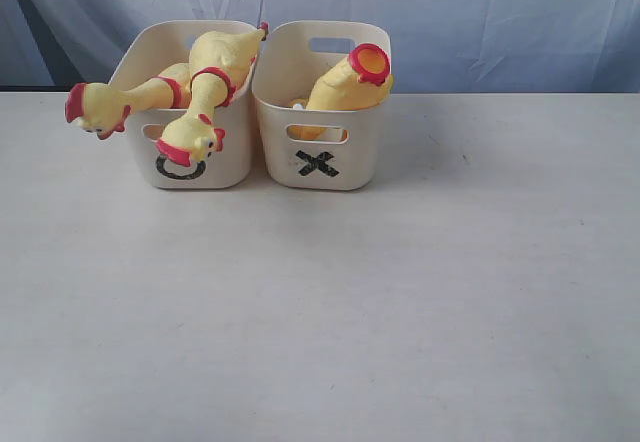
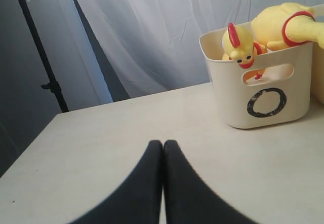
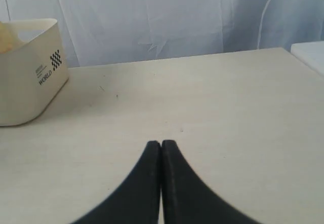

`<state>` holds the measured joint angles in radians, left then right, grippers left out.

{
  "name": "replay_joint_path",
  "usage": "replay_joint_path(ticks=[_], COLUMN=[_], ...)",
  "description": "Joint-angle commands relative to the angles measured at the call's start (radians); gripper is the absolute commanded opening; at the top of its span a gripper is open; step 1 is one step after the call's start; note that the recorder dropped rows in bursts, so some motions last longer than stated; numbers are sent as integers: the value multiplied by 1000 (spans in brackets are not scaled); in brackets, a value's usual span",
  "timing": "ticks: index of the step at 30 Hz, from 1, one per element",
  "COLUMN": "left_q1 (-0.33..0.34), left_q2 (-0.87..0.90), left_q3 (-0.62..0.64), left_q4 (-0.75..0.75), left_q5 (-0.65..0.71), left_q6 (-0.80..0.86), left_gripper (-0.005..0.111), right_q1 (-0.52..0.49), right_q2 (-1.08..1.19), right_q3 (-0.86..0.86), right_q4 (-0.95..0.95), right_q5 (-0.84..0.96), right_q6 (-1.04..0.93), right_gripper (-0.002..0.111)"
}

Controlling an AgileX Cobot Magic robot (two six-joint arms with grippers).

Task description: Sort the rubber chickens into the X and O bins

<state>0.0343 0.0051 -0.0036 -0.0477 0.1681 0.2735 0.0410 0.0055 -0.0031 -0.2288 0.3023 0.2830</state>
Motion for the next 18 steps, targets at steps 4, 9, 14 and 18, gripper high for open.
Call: replay_joint_path(ticks=[4, 9, 14, 18], left_q1=[4, 4, 4, 4], left_q2=[-5, -5, -5, -5], left_q3=[4, 4, 4, 4], left_q4=[-58, -91, -91, -91], left_q5=[48, 56, 58, 58], left_q6=[-32, -151, -151, -151], left_gripper=[0, 0, 0, 0], right_q1=[-6, -6, -6, -6], right_q2=[-5, -5, -5, -5], right_q3=[3, 3, 3, 3], right_q4=[-5, -5, -5, -5], right_q5=[-2, 0, 2, 2], right_q6=[-90, -91, -91, -89], right_gripper=[-1, -1, -1, -1])
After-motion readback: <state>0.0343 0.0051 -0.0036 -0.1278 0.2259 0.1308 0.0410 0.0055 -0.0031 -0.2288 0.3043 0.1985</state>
